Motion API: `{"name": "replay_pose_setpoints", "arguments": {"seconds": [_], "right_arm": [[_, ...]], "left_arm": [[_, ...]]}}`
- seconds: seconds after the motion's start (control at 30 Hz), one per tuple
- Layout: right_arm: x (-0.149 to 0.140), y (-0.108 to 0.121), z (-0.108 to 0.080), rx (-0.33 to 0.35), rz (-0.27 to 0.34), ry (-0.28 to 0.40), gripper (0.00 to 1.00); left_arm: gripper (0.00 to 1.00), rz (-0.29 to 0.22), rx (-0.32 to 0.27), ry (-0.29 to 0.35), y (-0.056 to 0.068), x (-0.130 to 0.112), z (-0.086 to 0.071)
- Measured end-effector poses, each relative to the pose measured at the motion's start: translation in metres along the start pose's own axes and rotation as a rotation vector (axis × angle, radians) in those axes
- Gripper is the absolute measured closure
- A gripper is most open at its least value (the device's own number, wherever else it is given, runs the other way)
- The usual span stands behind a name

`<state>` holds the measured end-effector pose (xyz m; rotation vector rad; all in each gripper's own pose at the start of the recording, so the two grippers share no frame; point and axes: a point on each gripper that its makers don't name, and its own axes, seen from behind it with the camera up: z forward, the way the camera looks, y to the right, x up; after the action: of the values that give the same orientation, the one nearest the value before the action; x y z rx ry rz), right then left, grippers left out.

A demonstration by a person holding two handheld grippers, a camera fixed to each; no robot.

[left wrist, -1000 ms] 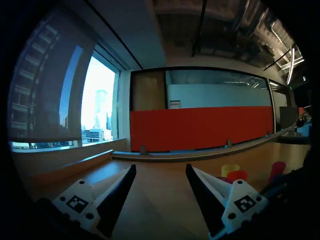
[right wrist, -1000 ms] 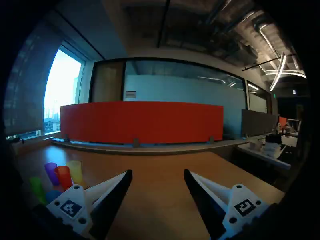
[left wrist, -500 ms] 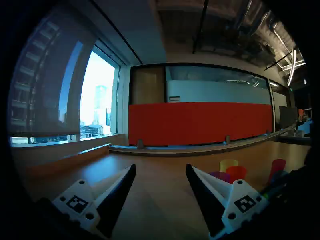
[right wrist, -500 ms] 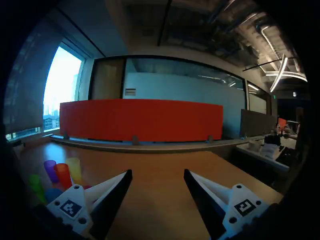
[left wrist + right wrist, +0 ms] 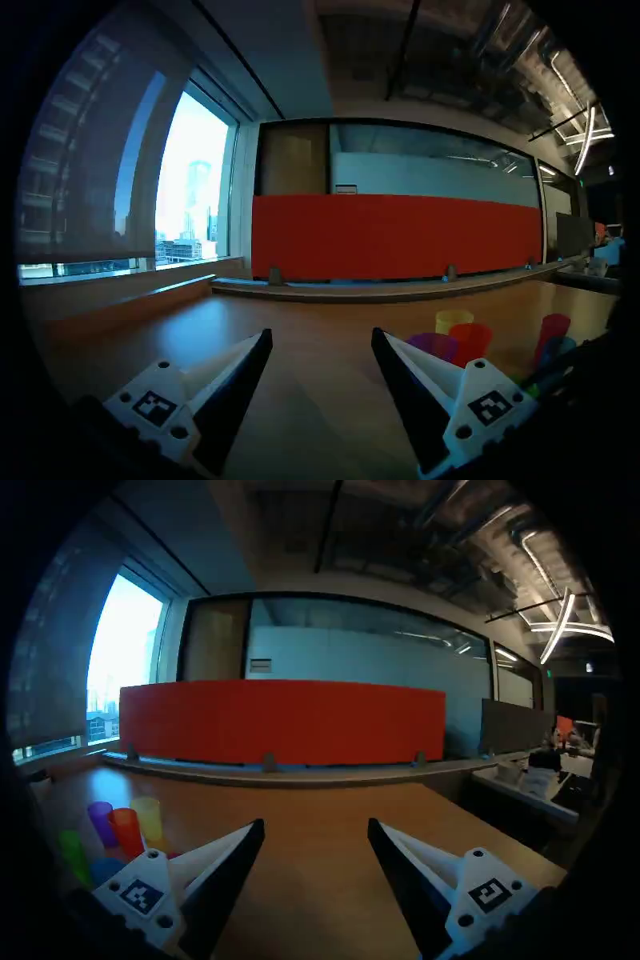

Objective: Pour water

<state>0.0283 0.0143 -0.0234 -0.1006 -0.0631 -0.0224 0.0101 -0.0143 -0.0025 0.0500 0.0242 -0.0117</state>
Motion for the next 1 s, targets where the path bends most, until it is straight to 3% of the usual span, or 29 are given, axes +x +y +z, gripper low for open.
{"name": "replay_pose_setpoints", "arguments": {"seconds": [1.0], "right_arm": [[0.0049, -0.0003, -0.0037, 0.012, -0.002, 0.011, 0.0]], "left_arm": [[0.08, 0.012, -0.022, -0.023, 0.006, -0.0088, 0.0026]]}}
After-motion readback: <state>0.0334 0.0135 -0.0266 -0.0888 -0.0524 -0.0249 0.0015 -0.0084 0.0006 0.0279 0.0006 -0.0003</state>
